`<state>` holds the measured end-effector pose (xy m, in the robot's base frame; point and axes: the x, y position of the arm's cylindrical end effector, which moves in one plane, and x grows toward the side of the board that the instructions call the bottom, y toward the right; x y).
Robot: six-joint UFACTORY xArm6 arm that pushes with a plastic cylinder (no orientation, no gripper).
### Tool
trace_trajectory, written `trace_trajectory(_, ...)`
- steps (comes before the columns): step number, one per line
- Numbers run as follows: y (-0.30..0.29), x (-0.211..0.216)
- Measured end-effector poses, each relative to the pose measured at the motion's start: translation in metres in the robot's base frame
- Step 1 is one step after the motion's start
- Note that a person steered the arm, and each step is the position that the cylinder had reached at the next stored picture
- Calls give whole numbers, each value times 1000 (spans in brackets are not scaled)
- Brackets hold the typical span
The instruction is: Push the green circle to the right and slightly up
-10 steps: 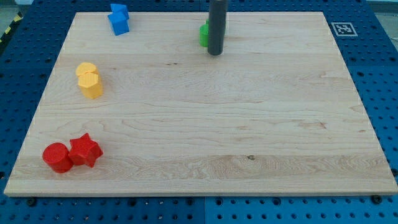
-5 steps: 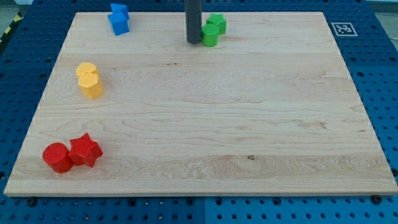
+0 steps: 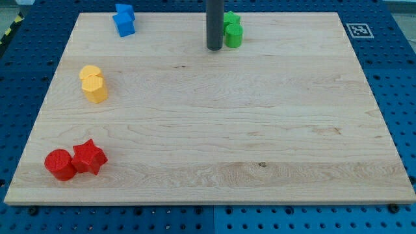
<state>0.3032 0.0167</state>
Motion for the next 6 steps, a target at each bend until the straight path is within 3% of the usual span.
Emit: trace_trajectory(6, 53, 20)
